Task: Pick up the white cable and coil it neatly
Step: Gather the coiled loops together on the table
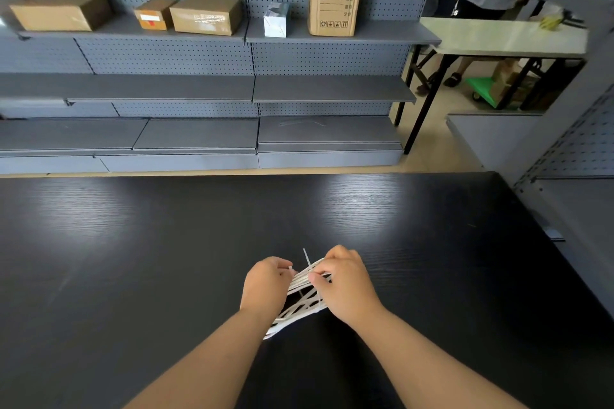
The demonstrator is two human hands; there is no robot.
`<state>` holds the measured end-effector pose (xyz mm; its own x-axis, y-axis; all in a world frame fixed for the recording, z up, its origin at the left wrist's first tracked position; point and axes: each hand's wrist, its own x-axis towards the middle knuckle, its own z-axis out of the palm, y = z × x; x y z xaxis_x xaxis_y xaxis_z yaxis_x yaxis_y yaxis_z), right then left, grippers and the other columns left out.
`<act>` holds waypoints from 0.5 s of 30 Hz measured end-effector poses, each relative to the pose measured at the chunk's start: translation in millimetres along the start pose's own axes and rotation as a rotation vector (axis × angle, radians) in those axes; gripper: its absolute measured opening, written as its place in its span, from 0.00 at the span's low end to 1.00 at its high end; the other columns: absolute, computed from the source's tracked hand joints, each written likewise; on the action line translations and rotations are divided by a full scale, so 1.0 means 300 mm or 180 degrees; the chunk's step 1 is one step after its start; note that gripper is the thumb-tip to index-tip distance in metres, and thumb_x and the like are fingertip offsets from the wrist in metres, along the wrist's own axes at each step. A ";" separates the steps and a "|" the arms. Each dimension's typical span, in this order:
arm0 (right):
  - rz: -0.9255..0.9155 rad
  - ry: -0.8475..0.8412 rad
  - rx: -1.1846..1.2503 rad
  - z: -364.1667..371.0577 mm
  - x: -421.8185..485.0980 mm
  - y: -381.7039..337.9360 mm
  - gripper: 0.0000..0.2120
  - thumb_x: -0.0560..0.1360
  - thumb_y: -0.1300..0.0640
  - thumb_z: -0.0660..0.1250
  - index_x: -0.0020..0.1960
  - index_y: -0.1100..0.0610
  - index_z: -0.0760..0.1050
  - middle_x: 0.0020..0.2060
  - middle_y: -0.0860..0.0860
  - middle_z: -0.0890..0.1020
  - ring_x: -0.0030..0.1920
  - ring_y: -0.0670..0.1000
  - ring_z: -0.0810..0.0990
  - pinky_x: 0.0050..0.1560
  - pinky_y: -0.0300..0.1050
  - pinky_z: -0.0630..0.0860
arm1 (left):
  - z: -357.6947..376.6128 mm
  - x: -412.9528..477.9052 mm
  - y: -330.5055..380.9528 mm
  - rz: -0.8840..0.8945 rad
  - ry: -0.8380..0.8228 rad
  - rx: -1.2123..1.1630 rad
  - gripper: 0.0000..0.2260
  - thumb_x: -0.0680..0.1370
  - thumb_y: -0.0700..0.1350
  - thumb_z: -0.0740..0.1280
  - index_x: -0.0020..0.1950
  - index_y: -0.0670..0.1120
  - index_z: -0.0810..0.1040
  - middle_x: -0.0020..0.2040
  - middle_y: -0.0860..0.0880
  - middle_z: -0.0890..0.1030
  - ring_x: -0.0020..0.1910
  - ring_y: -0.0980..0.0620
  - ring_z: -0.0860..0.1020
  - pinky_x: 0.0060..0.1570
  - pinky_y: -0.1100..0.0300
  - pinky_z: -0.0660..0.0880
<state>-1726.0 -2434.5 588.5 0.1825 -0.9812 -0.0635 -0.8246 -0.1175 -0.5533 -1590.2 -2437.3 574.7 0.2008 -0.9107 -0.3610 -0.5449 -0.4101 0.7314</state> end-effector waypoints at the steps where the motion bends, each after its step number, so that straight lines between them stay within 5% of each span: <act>1: -0.0159 0.0097 -0.0279 0.002 -0.006 -0.006 0.08 0.76 0.53 0.64 0.47 0.53 0.81 0.47 0.46 0.74 0.51 0.47 0.69 0.55 0.38 0.61 | 0.002 -0.002 -0.002 0.0016 0.0030 -0.0004 0.11 0.77 0.41 0.62 0.57 0.44 0.79 0.51 0.49 0.82 0.49 0.53 0.77 0.45 0.64 0.70; 4: -0.0504 0.0376 -0.0756 0.006 -0.012 -0.029 0.06 0.72 0.55 0.67 0.37 0.53 0.79 0.41 0.48 0.77 0.43 0.49 0.73 0.46 0.41 0.63 | 0.010 -0.016 -0.005 0.0039 0.0177 -0.0134 0.08 0.78 0.42 0.61 0.51 0.48 0.80 0.43 0.53 0.80 0.41 0.56 0.75 0.35 0.69 0.67; 8: 0.0057 -0.0409 -0.0031 0.018 0.009 -0.051 0.13 0.75 0.58 0.60 0.32 0.58 0.70 0.34 0.53 0.74 0.36 0.53 0.71 0.38 0.49 0.69 | 0.018 -0.030 -0.014 0.0059 0.0369 -0.0362 0.12 0.78 0.42 0.62 0.38 0.55 0.75 0.38 0.53 0.79 0.36 0.54 0.73 0.34 0.65 0.68; 11: 0.0578 -0.0675 0.0454 0.018 0.017 -0.043 0.20 0.76 0.56 0.60 0.26 0.53 0.62 0.24 0.48 0.66 0.28 0.48 0.64 0.31 0.43 0.62 | 0.024 -0.036 -0.019 0.0078 0.0400 -0.0430 0.09 0.79 0.43 0.61 0.42 0.54 0.77 0.36 0.53 0.78 0.32 0.54 0.72 0.33 0.61 0.69; 15: 0.0854 -0.0806 0.0783 0.017 0.016 -0.037 0.13 0.77 0.54 0.61 0.35 0.55 0.74 0.33 0.51 0.76 0.37 0.48 0.73 0.38 0.42 0.68 | 0.022 -0.041 -0.013 0.0038 0.0408 -0.0475 0.07 0.79 0.45 0.61 0.54 0.52 0.77 0.45 0.53 0.81 0.42 0.54 0.75 0.42 0.61 0.70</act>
<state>-1713.1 -2437.2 590.2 0.1300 -0.8998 -0.4165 -0.7143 0.2063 -0.6687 -1595.8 -2424.2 572.4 0.3023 -0.9106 -0.2820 -0.4230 -0.3932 0.8164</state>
